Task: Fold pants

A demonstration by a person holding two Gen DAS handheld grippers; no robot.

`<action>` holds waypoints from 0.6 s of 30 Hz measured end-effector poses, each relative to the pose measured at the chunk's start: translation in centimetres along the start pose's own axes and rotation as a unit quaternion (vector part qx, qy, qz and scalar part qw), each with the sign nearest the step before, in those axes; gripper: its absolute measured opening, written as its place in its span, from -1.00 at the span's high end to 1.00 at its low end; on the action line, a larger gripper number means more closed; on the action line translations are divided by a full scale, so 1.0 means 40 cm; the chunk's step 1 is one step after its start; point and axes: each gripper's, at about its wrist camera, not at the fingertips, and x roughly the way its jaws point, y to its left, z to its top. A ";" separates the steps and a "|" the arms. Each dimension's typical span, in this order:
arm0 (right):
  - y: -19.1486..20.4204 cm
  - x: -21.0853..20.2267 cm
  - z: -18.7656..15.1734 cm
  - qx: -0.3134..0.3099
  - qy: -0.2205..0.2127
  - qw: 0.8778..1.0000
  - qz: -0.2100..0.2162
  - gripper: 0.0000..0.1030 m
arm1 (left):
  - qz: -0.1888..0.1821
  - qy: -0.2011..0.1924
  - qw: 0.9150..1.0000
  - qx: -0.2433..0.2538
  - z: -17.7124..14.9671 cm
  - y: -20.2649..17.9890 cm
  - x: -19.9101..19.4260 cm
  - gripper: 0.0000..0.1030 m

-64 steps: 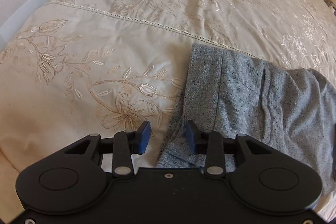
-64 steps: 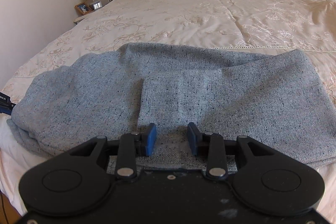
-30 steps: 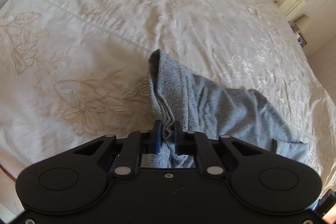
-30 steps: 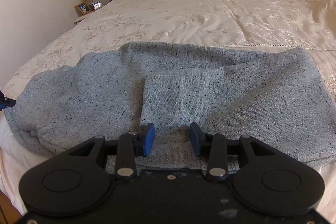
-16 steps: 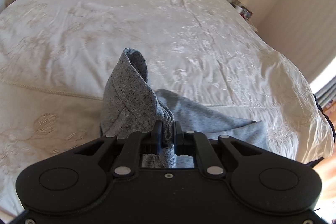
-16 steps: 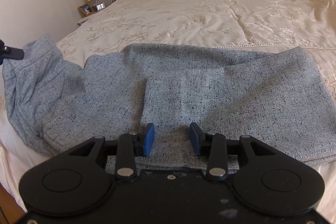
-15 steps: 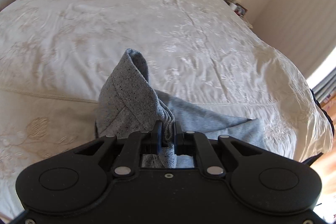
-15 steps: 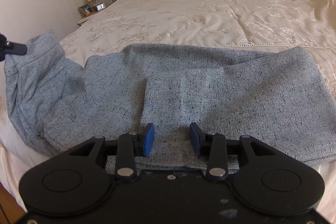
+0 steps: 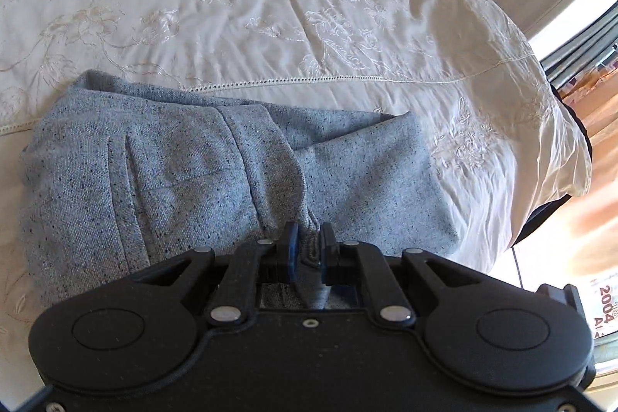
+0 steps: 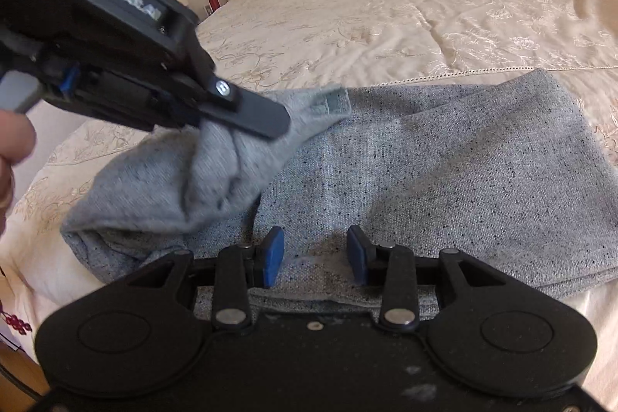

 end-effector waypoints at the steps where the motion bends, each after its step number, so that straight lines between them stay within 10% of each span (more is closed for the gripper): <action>1: -0.006 -0.003 0.000 0.004 0.000 1.000 0.003 0.25 | -0.006 -0.007 1.000 0.000 0.001 -0.001 -0.012 0.73; 7: -0.065 -0.017 0.018 0.052 0.008 0.998 0.031 0.25 | -0.011 -0.054 0.998 0.026 0.024 -0.054 -0.083 0.75; 18: -0.180 -0.083 0.069 0.139 -0.023 0.989 0.034 0.20 | 0.161 -0.137 0.974 0.083 -0.066 -0.029 -0.154 0.73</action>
